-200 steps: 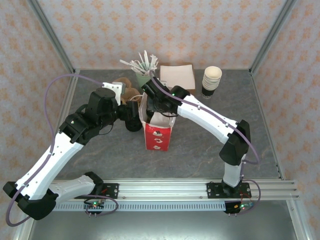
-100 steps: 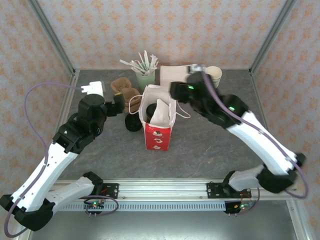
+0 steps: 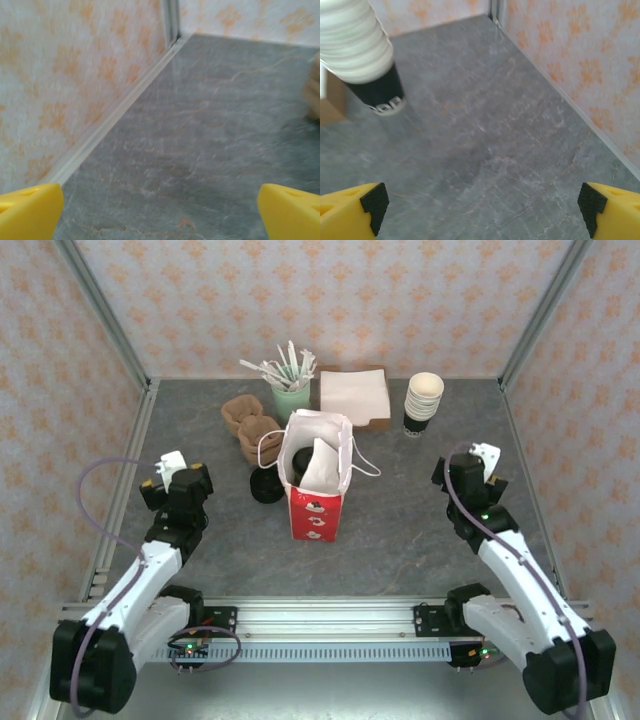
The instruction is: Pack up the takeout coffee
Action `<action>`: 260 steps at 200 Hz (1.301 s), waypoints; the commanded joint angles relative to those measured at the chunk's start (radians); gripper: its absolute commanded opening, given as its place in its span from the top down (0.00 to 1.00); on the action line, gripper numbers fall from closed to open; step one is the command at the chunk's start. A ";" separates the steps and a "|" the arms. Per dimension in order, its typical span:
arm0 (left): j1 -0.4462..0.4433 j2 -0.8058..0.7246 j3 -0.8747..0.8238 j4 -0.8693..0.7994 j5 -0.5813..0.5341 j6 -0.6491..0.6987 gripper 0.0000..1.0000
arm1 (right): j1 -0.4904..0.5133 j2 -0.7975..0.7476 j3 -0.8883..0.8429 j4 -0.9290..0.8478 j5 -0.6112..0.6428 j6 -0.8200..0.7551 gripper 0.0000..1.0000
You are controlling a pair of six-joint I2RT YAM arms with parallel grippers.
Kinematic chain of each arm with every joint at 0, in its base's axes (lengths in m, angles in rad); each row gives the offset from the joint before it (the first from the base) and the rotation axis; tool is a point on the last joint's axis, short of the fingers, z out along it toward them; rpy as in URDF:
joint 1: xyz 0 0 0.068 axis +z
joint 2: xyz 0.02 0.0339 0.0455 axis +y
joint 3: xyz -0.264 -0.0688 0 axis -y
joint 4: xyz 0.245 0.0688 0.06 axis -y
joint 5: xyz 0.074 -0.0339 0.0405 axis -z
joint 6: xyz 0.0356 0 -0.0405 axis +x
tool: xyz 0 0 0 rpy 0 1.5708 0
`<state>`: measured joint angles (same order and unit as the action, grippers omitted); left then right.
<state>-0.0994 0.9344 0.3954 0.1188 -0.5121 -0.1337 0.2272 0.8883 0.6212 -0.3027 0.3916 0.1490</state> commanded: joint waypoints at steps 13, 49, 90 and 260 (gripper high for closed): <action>0.042 0.154 -0.101 0.433 0.076 -0.016 0.00 | -0.081 0.125 -0.129 0.449 -0.038 -0.105 0.00; 0.076 0.371 -0.060 0.611 0.223 0.029 0.00 | -0.163 0.344 -0.231 0.808 -0.097 -0.149 0.01; 0.072 0.540 -0.081 0.804 0.293 0.068 0.00 | -0.193 0.489 -0.244 1.032 -0.243 -0.158 0.01; 0.026 0.559 0.005 0.668 0.222 0.098 0.00 | -0.192 0.632 -0.205 1.080 -0.312 -0.187 0.01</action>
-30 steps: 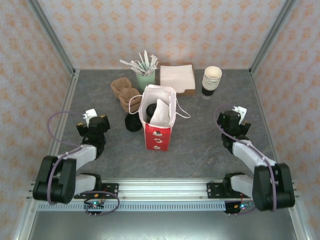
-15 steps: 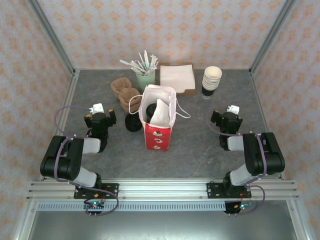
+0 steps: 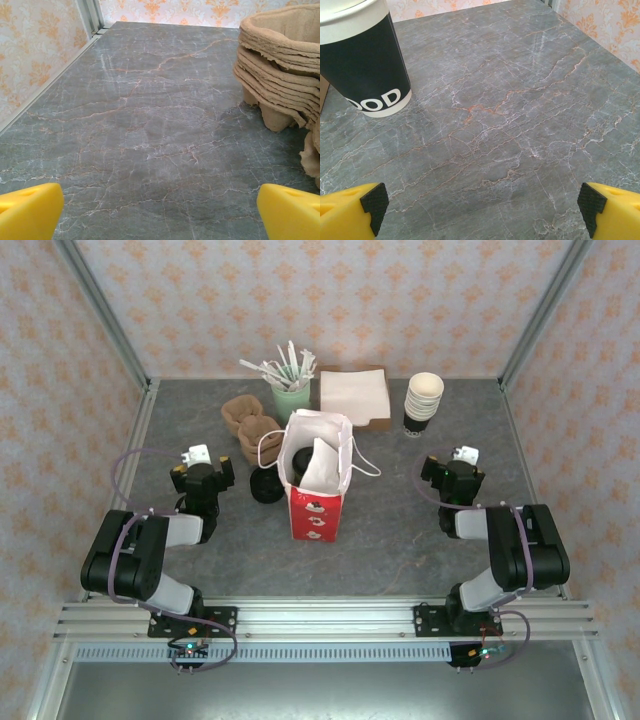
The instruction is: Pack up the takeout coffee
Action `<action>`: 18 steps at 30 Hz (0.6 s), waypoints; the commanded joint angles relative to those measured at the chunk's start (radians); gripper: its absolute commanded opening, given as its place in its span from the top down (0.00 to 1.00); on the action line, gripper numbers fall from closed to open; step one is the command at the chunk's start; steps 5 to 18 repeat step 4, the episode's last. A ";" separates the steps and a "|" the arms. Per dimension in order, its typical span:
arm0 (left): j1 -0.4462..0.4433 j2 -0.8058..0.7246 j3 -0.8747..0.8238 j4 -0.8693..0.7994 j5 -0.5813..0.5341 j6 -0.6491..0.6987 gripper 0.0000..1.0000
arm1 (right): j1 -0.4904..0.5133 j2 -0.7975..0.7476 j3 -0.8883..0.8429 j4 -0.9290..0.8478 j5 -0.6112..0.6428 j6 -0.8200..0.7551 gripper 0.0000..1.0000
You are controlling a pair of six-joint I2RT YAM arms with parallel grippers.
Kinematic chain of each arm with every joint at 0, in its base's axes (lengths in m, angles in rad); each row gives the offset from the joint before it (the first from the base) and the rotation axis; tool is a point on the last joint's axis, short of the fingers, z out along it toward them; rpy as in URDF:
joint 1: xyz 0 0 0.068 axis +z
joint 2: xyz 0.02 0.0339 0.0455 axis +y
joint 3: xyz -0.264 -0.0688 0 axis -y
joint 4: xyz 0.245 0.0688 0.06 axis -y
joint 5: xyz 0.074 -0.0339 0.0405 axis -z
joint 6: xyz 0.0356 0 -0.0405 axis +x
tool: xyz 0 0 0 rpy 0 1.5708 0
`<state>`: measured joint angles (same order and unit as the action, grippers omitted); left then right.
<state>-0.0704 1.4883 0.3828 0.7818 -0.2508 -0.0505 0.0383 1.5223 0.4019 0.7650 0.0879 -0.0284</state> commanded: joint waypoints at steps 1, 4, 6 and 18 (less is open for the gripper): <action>-0.003 0.005 0.017 0.005 -0.039 0.015 0.00 | -0.004 -0.003 0.015 0.013 -0.008 -0.010 0.01; -0.003 0.004 0.017 0.006 -0.039 0.014 0.00 | -0.005 -0.002 0.014 0.013 -0.009 -0.010 0.01; -0.003 0.004 0.017 0.006 -0.039 0.014 0.00 | -0.005 -0.002 0.014 0.013 -0.009 -0.010 0.01; -0.003 0.004 0.017 0.006 -0.039 0.014 0.00 | -0.005 -0.002 0.014 0.013 -0.009 -0.010 0.01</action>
